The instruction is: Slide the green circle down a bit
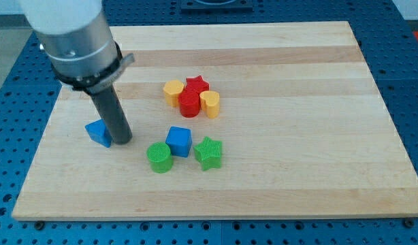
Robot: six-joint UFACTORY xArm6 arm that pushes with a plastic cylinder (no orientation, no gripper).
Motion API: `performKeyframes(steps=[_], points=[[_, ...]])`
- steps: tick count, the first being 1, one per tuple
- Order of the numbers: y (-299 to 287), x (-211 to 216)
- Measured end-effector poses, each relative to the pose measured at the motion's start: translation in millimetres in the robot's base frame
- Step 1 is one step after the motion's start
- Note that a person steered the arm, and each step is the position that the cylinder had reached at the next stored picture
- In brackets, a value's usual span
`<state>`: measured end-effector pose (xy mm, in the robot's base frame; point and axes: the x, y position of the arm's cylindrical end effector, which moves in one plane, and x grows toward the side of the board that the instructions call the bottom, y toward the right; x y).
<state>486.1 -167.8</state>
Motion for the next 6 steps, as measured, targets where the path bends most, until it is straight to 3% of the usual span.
performKeyframes(steps=[1, 2, 3, 4, 6], points=[[-32.6, -28.8], [-29.1, -34.7], [19.1, -34.6], [55.8, -16.6], [45.2, 34.5]])
